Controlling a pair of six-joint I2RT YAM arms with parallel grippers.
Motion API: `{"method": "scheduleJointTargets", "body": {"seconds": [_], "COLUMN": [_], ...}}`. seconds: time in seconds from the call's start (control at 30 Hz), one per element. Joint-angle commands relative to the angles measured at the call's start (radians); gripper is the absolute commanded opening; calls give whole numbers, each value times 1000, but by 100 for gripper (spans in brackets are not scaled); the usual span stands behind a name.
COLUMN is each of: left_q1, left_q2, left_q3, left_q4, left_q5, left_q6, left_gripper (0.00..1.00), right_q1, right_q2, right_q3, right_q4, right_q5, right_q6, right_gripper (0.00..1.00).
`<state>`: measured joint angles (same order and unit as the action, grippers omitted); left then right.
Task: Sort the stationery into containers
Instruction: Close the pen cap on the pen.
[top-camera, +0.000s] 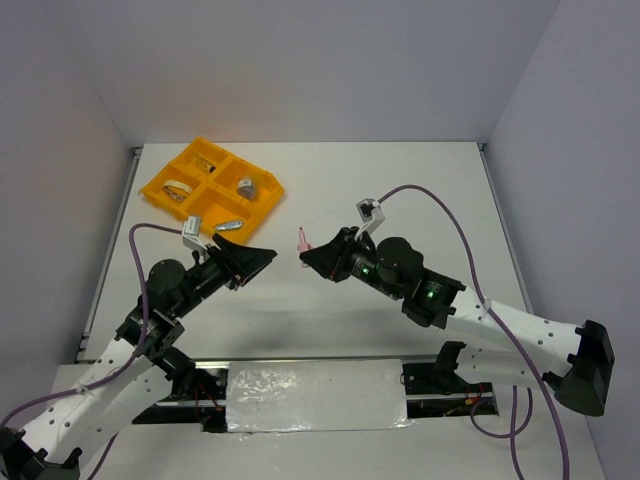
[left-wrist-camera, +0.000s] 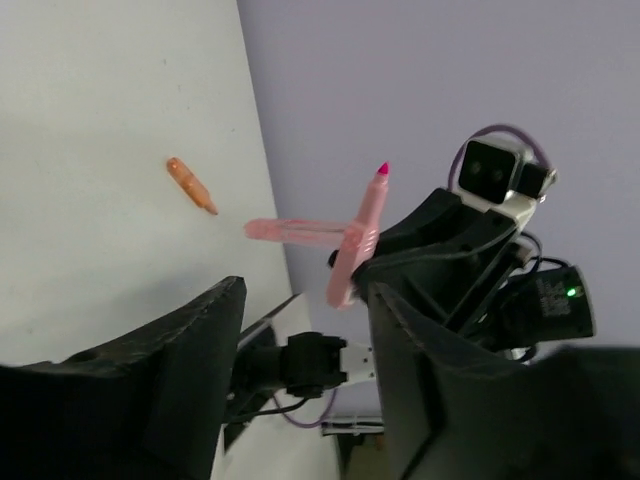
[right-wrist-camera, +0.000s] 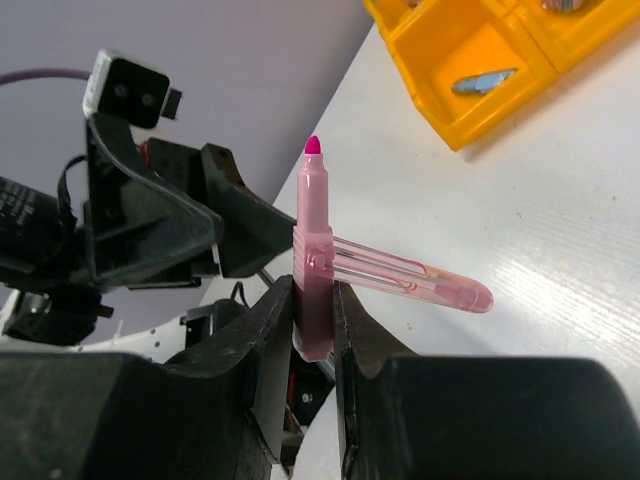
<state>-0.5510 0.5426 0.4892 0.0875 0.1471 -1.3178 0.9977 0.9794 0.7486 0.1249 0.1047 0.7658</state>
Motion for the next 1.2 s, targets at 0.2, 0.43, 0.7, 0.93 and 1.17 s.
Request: {"method": "scheduleJointTargets", "body": {"seconds": [0.2,0.43,0.7,0.93,1.17], "left_q1": [-12,-49,-56,-56,-56], "left_q2": [68,235,296,266,267], "left_q3": [-4,-54,-15,15,-8], "left_q4": [58,400,505,437,524], "left_q5": [89,273,276,200,195], "left_q6": [-34,-101,-74,26,75], "left_gripper": [11,44,58,62,77], "right_q1": [-41,-41,-4,12,18], "right_q2": [-24,116,143,52,-8], "right_q3": [138,233,186,32,-40], "right_q4": [90,195,242,236,222], "right_q5": [-55,-302,-366,-344,-335], "right_q6": [-3,-37,-32,-10,12], "right_gripper": [0,0,0,0,0]}}
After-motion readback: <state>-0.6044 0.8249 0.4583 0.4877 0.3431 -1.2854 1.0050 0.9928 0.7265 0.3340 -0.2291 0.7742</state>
